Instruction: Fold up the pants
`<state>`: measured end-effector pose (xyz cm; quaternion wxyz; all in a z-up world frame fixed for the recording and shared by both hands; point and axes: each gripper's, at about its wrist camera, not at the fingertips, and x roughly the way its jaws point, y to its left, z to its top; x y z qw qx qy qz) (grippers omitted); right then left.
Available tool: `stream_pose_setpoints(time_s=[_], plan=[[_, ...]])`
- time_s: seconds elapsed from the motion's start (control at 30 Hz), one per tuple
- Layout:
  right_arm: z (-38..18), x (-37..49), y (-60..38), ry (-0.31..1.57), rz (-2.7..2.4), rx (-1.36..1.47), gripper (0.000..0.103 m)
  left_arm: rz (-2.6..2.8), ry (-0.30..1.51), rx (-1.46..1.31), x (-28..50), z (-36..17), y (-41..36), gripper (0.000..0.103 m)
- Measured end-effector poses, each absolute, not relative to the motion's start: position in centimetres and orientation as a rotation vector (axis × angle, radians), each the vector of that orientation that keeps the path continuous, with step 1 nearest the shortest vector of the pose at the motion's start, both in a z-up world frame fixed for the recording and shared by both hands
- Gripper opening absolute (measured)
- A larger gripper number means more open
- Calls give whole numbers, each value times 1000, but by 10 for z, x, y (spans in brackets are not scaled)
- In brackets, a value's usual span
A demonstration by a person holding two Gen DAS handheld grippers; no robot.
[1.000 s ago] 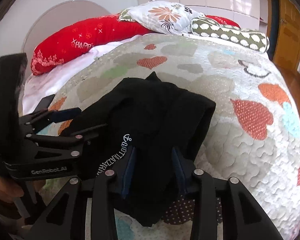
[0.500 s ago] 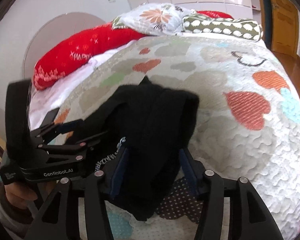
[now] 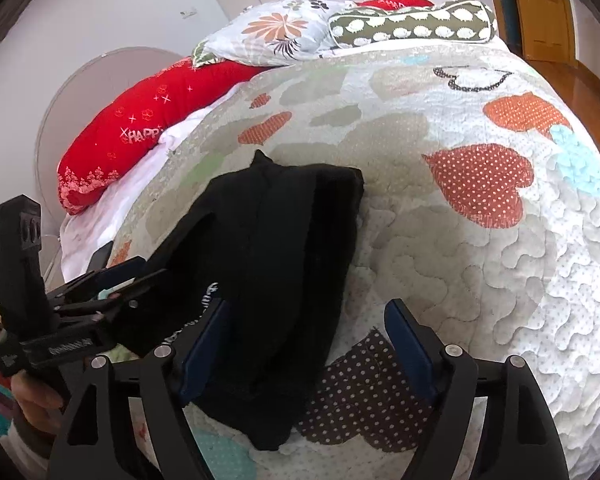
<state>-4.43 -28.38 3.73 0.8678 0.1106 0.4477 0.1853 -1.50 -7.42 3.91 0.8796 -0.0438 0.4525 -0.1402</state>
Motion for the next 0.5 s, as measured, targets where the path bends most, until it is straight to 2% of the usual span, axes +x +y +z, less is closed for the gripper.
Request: stream_pose_setpoints(time_s=[0.23,0.5], plan=[[26,-32,-287,938,436,271,86,-356,998,-232,-1,33,-52,89],[22,-19,-284,935,471,283,89,-362,938,-262,1,47,-35,89]])
